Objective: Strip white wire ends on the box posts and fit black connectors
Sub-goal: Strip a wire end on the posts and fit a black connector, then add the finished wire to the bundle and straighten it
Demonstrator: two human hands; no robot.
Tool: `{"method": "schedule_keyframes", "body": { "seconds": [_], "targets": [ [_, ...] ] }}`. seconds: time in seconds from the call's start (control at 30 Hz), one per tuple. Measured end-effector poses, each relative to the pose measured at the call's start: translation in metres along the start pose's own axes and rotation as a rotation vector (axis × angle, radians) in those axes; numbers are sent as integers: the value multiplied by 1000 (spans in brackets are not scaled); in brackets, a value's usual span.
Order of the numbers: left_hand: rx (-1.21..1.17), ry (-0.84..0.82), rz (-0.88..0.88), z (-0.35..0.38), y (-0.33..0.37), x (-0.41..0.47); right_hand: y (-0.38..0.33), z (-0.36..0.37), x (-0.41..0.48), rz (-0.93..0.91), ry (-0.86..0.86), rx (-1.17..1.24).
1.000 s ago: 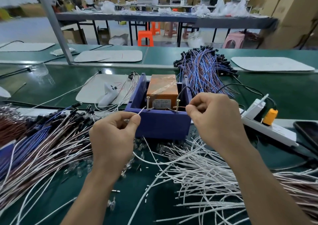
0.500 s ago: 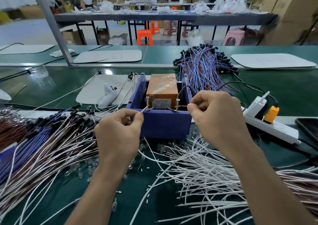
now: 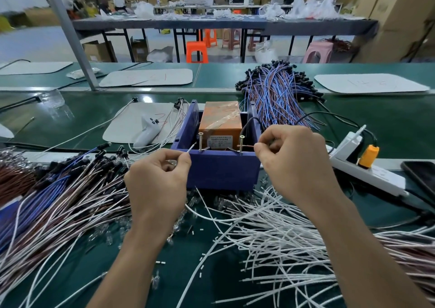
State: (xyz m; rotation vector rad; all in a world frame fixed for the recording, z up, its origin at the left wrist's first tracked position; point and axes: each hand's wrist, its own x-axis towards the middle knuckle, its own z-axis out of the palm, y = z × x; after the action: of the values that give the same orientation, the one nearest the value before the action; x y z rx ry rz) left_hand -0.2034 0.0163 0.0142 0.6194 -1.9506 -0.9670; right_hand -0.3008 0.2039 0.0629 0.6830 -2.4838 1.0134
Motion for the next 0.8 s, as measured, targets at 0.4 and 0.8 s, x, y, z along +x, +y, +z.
{"method": "schedule_keyframes", "body": {
  "seconds": [0.4, 0.8],
  "targets": [
    [-475, 125, -112, -9, 11, -6, -22, -23, -13, 73, -793, -176],
    [-1025, 168, -550, -30, -6, 19, -20, -15, -9, -4, -805, 154]
  ]
}}
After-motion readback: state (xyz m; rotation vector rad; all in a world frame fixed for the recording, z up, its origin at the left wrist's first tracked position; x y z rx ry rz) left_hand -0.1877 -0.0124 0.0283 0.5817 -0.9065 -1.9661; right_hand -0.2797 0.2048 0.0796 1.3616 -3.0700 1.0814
